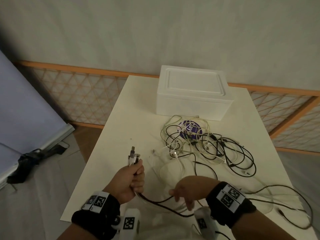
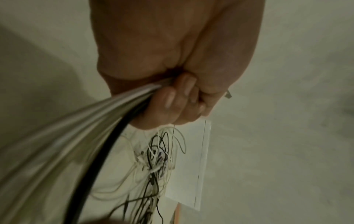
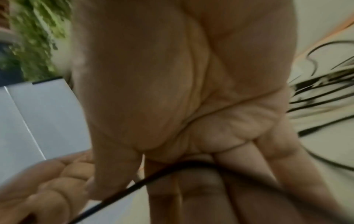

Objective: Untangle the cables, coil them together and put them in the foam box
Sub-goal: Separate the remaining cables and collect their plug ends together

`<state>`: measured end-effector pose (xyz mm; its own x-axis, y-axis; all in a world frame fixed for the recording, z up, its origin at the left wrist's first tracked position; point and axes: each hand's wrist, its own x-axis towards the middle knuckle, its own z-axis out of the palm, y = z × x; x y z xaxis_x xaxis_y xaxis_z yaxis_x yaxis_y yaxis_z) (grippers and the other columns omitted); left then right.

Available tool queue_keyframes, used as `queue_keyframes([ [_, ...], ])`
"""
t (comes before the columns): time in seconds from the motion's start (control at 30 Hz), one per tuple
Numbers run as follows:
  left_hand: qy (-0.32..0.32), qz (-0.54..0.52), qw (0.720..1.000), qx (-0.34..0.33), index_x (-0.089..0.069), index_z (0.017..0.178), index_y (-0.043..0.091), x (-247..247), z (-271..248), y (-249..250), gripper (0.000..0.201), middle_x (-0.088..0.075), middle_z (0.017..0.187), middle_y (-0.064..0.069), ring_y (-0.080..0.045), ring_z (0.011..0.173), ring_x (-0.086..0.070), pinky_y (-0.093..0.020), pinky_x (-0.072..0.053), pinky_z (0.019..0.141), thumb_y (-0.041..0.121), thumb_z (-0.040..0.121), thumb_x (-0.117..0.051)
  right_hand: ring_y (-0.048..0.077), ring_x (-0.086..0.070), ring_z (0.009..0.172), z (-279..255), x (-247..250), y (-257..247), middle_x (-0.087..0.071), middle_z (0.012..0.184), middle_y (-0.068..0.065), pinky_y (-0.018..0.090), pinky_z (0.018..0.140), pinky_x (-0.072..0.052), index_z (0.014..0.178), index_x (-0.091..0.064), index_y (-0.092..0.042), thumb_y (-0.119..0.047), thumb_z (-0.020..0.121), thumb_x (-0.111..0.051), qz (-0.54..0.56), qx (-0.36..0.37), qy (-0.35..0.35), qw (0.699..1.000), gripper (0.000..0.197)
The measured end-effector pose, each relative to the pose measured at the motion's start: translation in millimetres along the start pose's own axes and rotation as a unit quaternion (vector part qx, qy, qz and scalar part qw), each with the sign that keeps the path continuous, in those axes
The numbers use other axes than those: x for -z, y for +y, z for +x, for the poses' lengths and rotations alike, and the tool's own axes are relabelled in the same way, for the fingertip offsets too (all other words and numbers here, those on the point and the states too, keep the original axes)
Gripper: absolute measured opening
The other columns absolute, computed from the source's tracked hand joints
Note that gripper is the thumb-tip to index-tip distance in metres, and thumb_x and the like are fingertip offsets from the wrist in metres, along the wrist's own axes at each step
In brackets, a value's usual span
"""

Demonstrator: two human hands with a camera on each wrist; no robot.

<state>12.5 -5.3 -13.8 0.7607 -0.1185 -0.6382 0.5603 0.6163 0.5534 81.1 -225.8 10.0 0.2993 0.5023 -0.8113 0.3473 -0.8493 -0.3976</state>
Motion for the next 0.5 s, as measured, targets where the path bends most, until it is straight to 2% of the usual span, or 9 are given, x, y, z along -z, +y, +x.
queue_keyframes([
  [0.07, 0.018, -0.017, 1.000, 0.007, -0.040, 0.057, 0.014, 17.3, -3.0, -2.2, 0.038, -0.020, 0.048, 0.004, -0.008, 0.033, -0.019, -0.018, -0.022, 0.035, 0.034, 0.088, -0.052, 0.024, -0.063, 0.088, -9.8, -10.7, 17.7, -0.068, 0.099, 0.014, 0.031, 0.082, -0.042, 0.108, -0.065, -0.008, -0.057, 0.096, -0.029, -0.030, -0.057, -0.001, 0.998, 0.061],
  [0.13, 0.045, -0.060, 0.997, 0.018, -0.040, 0.057, 0.013, 34.8, -6.5, -6.4, 0.038, -0.022, 0.046, 0.004, -0.008, 0.030, -0.020, -0.018, -0.021, 0.034, 0.032, 0.088, -0.051, 0.017, -0.059, 0.069, -18.0, -19.2, 42.3, -0.067, 0.108, 0.016, 0.025, 0.066, -0.042, 0.107, -0.062, -0.008, -0.054, 0.097, -0.033, -0.029, -0.103, -0.020, 0.994, 0.055],
  [0.2, 0.075, -0.095, 0.992, 0.031, -0.039, 0.057, 0.013, 45.5, -10.3, -12.5, 0.041, -0.022, 0.044, 0.004, -0.008, 0.029, -0.020, -0.017, -0.020, 0.034, 0.030, 0.093, -0.047, 0.013, -0.056, 0.061, -24.1, -27.5, 63.2, -0.069, 0.098, 0.015, 0.024, 0.063, -0.043, 0.107, -0.061, -0.010, -0.053, 0.095, -0.037, 0.014, -0.140, -0.048, 0.989, 0.050],
  [0.27, 0.085, -0.100, 0.991, 0.037, -0.037, 0.057, 0.014, 44.1, -11.4, -18.3, 0.042, -0.021, 0.044, 0.004, -0.008, 0.028, -0.020, -0.017, -0.019, 0.034, 0.030, 0.096, -0.044, 0.018, -0.061, 0.079, -29.4, -29.4, 70.9, -0.065, 0.090, 0.007, 0.030, 0.074, -0.044, 0.108, -0.062, -0.012, -0.058, 0.093, -0.037, -0.062, -0.142, -0.018, 0.988, 0.055],
  [0.3, 0.081, -0.091, 0.992, 0.039, -0.037, 0.056, 0.014, 38.0, -10.2, -20.4, 0.044, -0.021, 0.044, 0.004, -0.008, 0.029, -0.019, -0.018, -0.018, 0.034, 0.030, 0.097, -0.044, 0.021, -0.061, 0.092, -32.3, -27.8, 67.9, -0.062, 0.095, 0.006, 0.033, 0.079, -0.043, 0.107, -0.062, -0.014, -0.062, 0.092, -0.035, -0.137, -0.134, 0.036, 0.981, 0.058],
  [0.37, 0.058, -0.052, 0.996, 0.033, -0.034, 0.055, 0.016, 14.3, -5.0, -21.2, 0.046, -0.019, 0.046, 0.004, -0.008, 0.031, -0.020, -0.019, -0.019, 0.035, 0.031, 0.097, -0.045, 0.022, -0.054, 0.105, -37.8, -19.6, 48.4, -0.059, 0.108, 0.002, 0.039, 0.088, -0.039, 0.113, -0.059, -0.025, -0.078, 0.082, -0.028, -0.228, -0.072, 0.180, 0.954, 0.069],
  [0.4, 0.042, -0.022, 0.999, 0.022, -0.033, 0.055, 0.017, -2.5, -2.2, -20.1, 0.046, -0.019, 0.048, 0.003, -0.009, 0.033, -0.020, -0.021, -0.021, 0.037, 0.032, 0.096, -0.046, 0.020, -0.051, 0.107, -38.1, -15.0, 32.9, -0.057, 0.112, 0.000, 0.040, 0.091, -0.038, 0.119, -0.055, -0.031, -0.085, 0.073, -0.025, -0.217, -0.010, 0.231, 0.949, 0.077],
  [0.43, 0.026, 0.011, 1.000, 0.004, -0.031, 0.055, 0.018, -20.2, 0.7, -18.6, 0.046, -0.019, 0.049, 0.002, -0.010, 0.036, -0.020, -0.022, -0.022, 0.039, 0.033, 0.095, -0.047, 0.019, -0.050, 0.107, -36.6, -10.2, 16.1, -0.056, 0.114, -0.001, 0.040, 0.092, -0.039, 0.123, -0.052, -0.032, -0.088, 0.068, -0.029, -0.179, 0.061, 0.254, 0.948, 0.082],
  [0.5, 0.004, 0.076, 0.996, -0.045, -0.031, 0.054, 0.018, -55.3, 7.2, -12.7, 0.047, -0.022, 0.050, -0.001, -0.013, 0.040, -0.022, -0.025, -0.025, 0.044, 0.035, 0.093, -0.048, 0.019, -0.056, 0.101, -26.1, -2.7, -10.7, -0.060, 0.114, 0.001, 0.036, 0.087, -0.046, 0.126, -0.047, -0.022, -0.079, 0.068, -0.054, -0.072, 0.143, 0.221, 0.962, 0.081],
])
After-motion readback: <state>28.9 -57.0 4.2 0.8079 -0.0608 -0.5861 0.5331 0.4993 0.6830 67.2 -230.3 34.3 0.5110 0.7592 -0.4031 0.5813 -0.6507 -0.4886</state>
